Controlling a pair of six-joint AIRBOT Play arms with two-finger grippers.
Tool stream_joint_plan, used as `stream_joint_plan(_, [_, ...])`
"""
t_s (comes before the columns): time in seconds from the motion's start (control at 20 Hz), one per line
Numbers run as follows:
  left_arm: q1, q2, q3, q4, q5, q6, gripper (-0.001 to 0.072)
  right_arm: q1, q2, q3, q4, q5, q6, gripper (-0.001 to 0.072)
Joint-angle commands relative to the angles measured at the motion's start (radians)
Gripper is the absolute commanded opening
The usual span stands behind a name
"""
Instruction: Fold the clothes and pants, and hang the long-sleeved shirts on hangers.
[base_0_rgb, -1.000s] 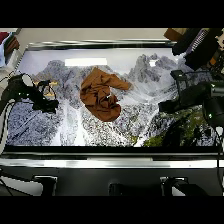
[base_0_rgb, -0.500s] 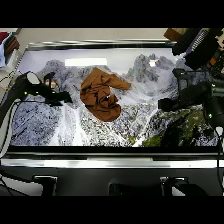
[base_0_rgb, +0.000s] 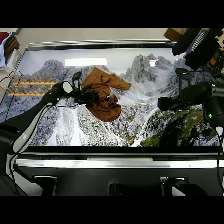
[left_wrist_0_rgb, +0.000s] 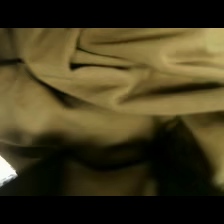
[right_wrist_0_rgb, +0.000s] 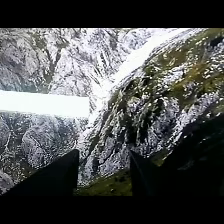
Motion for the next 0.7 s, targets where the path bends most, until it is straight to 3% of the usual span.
stream_joint_plan(0.0, [-0.02,-0.029,0.055,-0.003,-0.122,0.028,0.0015,0.001,-0.001,0.001,0.003,-0.01,0.027,0.0385])
stream_joint_plan(0.1, [-0.019,-0.021,0.126,0.01,-0.333,0.066,0.0011,0.001,0.0,0.001,0.011,-0.035,0.05,0.0385])
stream_joint_plan(0.3, [-0.105,0.074,0.115,0.013,-0.639,0.047,0.0011,0.001,0.027,0.001,0.014,-0.083,0.066,0.0385])
stream_joint_plan(0.45, [-0.267,0.166,0.0,-0.01,-0.635,-0.053,0.0011,0.001,0.074,0.001,0.014,-0.098,0.066,0.0385])
stream_joint_plan(0.65, [-0.493,0.173,-0.114,-0.012,-0.454,-0.196,0.0011,0.001,0.144,0.001,0.014,-0.12,0.066,0.0385])
